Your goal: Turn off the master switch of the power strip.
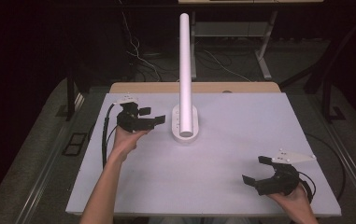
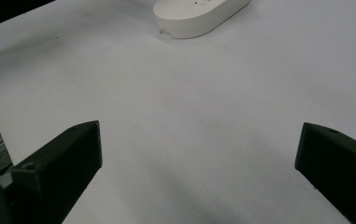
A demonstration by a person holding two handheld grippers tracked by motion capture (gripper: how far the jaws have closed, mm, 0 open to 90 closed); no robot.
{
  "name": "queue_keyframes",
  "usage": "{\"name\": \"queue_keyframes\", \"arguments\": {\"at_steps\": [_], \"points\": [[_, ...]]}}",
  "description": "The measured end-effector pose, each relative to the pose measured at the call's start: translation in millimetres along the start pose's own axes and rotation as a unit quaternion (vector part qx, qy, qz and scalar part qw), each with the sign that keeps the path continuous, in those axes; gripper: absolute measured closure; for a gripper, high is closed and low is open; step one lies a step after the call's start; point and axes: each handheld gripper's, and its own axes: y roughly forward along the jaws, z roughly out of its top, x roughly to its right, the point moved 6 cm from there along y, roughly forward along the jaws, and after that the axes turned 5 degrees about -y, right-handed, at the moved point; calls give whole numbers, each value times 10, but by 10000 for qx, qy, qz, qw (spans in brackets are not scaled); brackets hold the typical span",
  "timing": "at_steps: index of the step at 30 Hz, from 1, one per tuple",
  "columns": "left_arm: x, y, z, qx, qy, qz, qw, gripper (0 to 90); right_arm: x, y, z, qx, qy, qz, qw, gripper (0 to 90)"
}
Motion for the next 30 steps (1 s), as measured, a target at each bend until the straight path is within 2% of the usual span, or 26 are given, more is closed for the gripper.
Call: {"name": "queue_keyframes", "arguments": {"at_steps": [3,4,6,17,24,30], "points": [[20,-49,-46,-64,17,15,10000,5,-3,1,1,6,-1,-6,10000,1],[32,-72,-61,-54,14,7,10000,0,-2,0,1,7,-7,-2,10000,1],[63,-123,-90,-26,-4,6,10000,0,0,-1,0,6,-4,-3,10000,1],[206,-395,-280,164,165,-5,9997,0,-2,-2,2,10,4,-11,10000,1],[274,-507,-470,116,205,100,9997,0,-5,-4,3,17,2,-23,10000,1],[353,-549,-678,46,220,87,9997,0,-9,-6,4,19,8,-28,10000,2]]}}
